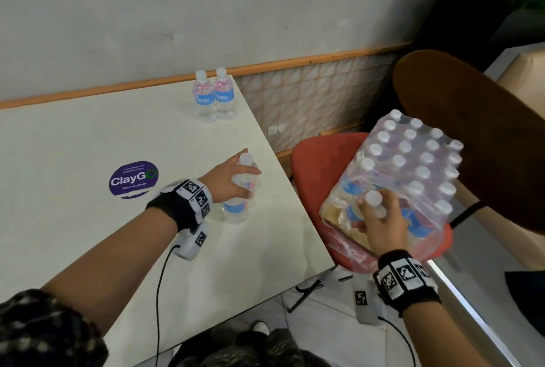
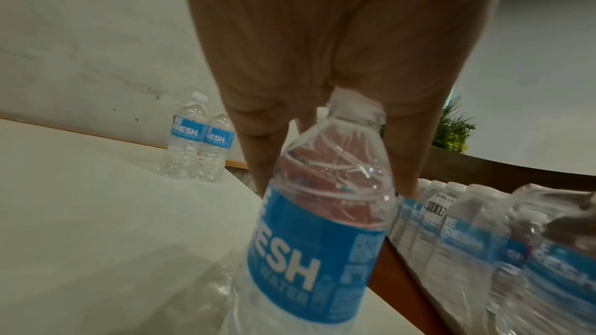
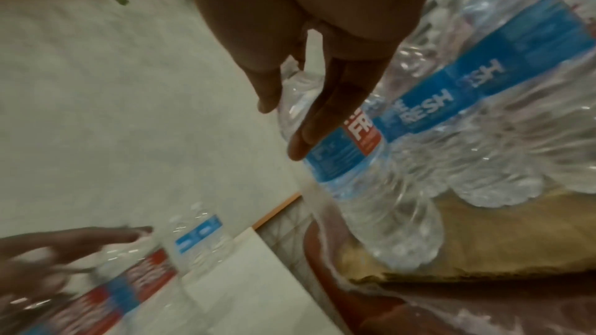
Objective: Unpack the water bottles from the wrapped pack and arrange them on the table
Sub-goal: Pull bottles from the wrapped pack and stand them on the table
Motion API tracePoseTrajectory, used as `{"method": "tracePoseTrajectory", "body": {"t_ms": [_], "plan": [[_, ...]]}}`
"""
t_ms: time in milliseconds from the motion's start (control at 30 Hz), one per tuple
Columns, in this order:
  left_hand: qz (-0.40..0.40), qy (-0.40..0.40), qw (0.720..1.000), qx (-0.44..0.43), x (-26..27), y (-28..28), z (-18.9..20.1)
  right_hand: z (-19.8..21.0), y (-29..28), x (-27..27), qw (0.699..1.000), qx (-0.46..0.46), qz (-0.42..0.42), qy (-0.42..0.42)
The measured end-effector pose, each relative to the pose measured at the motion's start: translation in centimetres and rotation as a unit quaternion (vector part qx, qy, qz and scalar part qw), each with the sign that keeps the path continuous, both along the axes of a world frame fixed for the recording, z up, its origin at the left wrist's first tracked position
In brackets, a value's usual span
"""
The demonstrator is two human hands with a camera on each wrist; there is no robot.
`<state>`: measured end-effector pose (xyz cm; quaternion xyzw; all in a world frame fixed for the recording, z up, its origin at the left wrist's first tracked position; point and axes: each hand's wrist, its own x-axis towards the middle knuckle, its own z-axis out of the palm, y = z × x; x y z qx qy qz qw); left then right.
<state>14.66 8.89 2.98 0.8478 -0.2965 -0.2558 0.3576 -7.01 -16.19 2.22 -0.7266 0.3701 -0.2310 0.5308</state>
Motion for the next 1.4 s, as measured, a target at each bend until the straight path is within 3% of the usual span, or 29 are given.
{"method": "tracePoseTrajectory", "body": {"t_ms": [133,267,500,600,700,833,1000,1167,1333,1400], "plan": [[-0.022,-0.015,1.0,0.011,0.0,0.3,-0.1,1.0,4.3,1.1,0.992,0.059,0.104,-0.028],[-0.038,-0.056,0.997,0.046,0.0,1.0,-0.7,0.5,9.2,5.0,0.974,0.054,0.219,0.022],[0.009,-0.147,0.989,0.017,-1.7,-0.1,0.6,0.0,13.2,10.3,0.95,0.045,0.306,0.038],[0.0,-0.173,0.983,0.058,-1.6,-0.4,0.2,-1.3,9.6,9.5,0.957,0.045,0.265,0.109],[-0.011,-0.185,0.981,0.058,-1.3,-0.3,-0.1,-2.5,2.1,7.5,0.973,0.054,0.097,0.204],[0.008,-0.149,0.988,0.039,-1.2,-0.3,0.1,-1.1,-4.2,6.6,0.977,-0.014,-0.04,0.209],[-0.021,-0.144,0.988,0.06,-1.2,-0.3,0.6,-1.5,-5.7,7.5,0.974,0.05,-0.009,0.22],[-0.016,-0.172,0.982,0.075,-1.2,-0.3,0.4,-1.5,-3.5,4.6,0.992,0.108,-0.062,0.015],[-0.006,-0.177,0.981,0.078,-1.1,-0.5,0.0,-0.8,1.3,1.0,0.996,0.081,0.011,-0.033],[-0.007,-0.183,0.98,0.076,-1.3,-0.6,0.0,-0.2,3.3,0.7,0.997,0.021,0.063,-0.037]]}}
